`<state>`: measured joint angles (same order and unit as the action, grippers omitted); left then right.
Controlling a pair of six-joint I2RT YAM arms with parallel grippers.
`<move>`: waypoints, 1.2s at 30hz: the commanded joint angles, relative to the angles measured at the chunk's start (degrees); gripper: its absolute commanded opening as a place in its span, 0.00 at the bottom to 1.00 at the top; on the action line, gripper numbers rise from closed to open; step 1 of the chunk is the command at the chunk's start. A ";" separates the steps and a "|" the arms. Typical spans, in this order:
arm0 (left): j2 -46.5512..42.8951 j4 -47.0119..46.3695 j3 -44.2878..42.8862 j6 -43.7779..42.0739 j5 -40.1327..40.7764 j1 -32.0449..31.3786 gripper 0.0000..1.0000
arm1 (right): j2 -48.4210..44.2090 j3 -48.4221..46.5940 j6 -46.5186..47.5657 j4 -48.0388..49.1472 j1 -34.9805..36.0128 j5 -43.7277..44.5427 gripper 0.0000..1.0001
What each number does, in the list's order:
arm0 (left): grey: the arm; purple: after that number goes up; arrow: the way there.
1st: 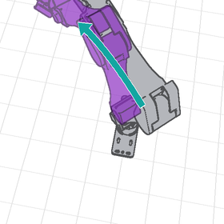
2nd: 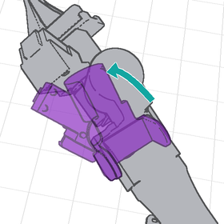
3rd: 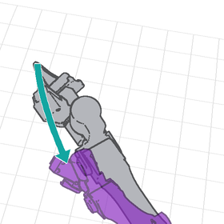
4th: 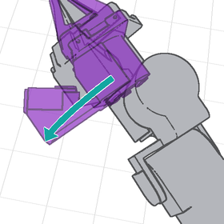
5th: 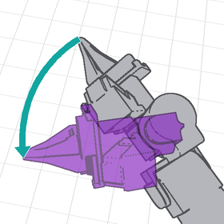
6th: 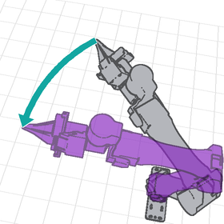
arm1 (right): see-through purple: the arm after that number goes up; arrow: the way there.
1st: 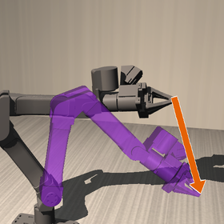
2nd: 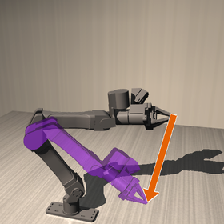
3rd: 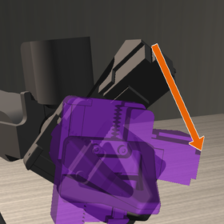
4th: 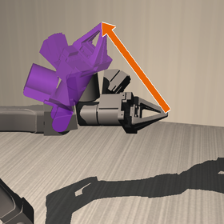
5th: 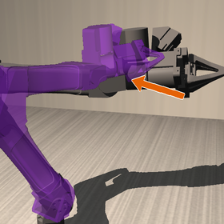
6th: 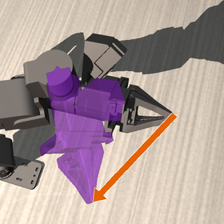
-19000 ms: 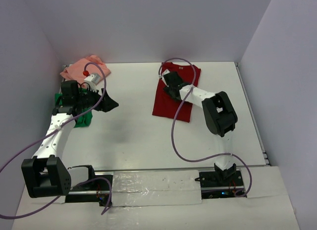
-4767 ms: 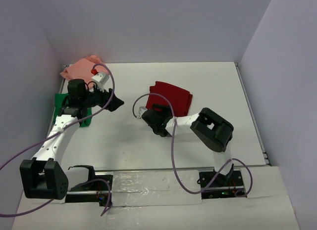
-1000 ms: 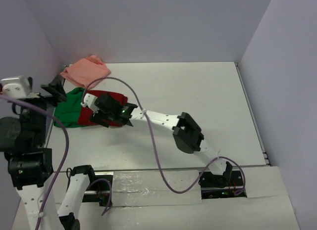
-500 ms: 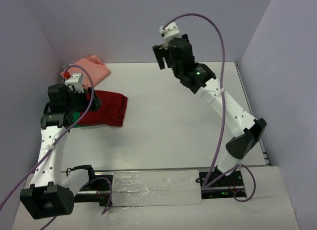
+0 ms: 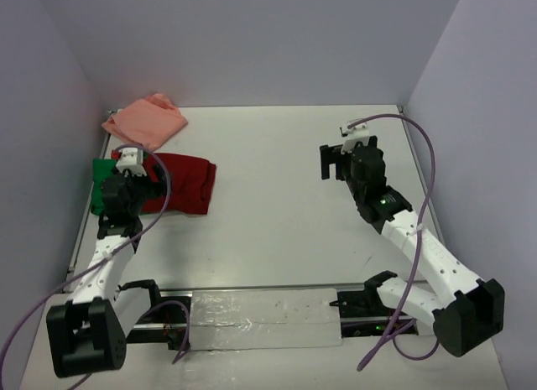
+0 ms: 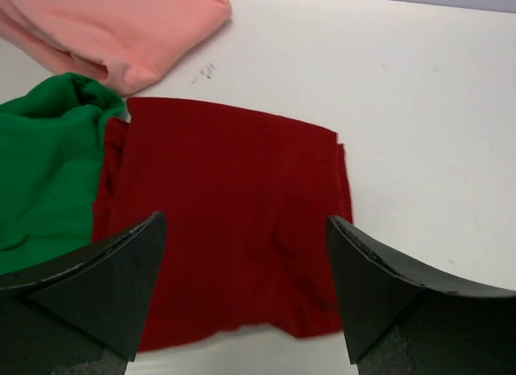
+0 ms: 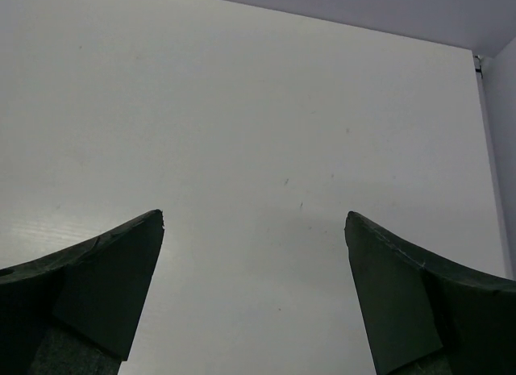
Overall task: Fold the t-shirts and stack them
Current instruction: Put the neatly folded tshirt into the corner of the board with the right arm
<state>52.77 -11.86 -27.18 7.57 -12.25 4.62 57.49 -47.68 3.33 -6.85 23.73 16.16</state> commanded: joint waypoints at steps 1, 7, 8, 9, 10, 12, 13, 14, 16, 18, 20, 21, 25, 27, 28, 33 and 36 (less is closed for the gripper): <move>7.83 -18.01 2.39 0.86 4.60 0.30 0.89 | 2.52 0.92 -2.29 9.31 -1.84 -0.43 1.00; 19.01 -39.09 8.01 3.41 5.75 0.39 0.88 | 7.02 10.31 -0.18 23.52 -3.77 3.00 1.00; 19.99 -40.95 8.80 2.63 6.36 0.47 0.88 | 7.02 12.24 0.96 30.77 -3.95 2.39 1.00; 21.04 -45.58 9.68 2.45 7.67 0.39 0.88 | 7.45 15.48 1.41 34.15 -4.04 2.38 1.00; 23.75 -48.15 10.56 2.88 9.07 0.56 0.87 | 7.80 16.56 1.67 38.62 -4.30 3.34 1.00; 26.40 -53.66 11.79 3.23 9.43 0.65 0.86 | 9.21 17.79 1.94 40.68 -4.56 2.47 1.00; 27.98 -54.23 11.97 3.24 10.40 0.56 0.86 | 10.87 17.80 0.90 41.30 -4.83 3.17 1.00; 28.52 -53.19 11.02 2.89 10.67 0.30 0.86 | 11.75 17.71 0.28 41.48 -5.18 3.00 1.00; 29.14 -53.10 10.83 2.18 10.49 -0.23 0.86 | 13.60 17.80 0.10 43.14 -5.97 1.51 1.00; 29.31 -52.91 10.83 1.22 11.11 -1.10 0.87 | 13.87 18.06 -0.69 43.94 -6.58 1.15 1.00; 30.19 -54.58 11.44 -0.09 10.76 -2.24 0.88 | 13.61 18.67 -1.31 46.40 -7.98 -1.55 1.00; 30.46 -55.81 12.06 -1.32 10.32 -2.86 0.88 | 13.70 19.11 -1.49 47.36 -8.34 -1.92 1.00; 30.64 -62.16 15.14 -3.01 6.28 -3.31 0.90 | 13.53 20.08 1.48 49.55 -9.57 -5.08 1.00; 30.72 -61.62 15.05 -2.74 3.49 -2.26 0.90 | 11.07 22.79 3.51 49.83 -10.54 -7.02 1.00; 30.90 -61.88 15.05 -2.65 2.94 -1.99 0.92 | 10.28 24.11 2.83 52.27 -11.06 -5.98 1.00; 30.90 -61.44 14.96 -1.86 4.95 -1.99 0.92 | 7.54 29.13 0.36 53.61 -13.09 -6.66 1.00; 30.99 -61.70 14.87 -2.12 5.04 -1.99 0.93 | 12.78 32.91 1.58 62.18 -13.53 -9.57 1.00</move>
<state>83.46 -68.51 -11.92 5.72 -6.20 2.35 67.16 -17.34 4.21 44.86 10.61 9.34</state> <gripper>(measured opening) 0.925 0.999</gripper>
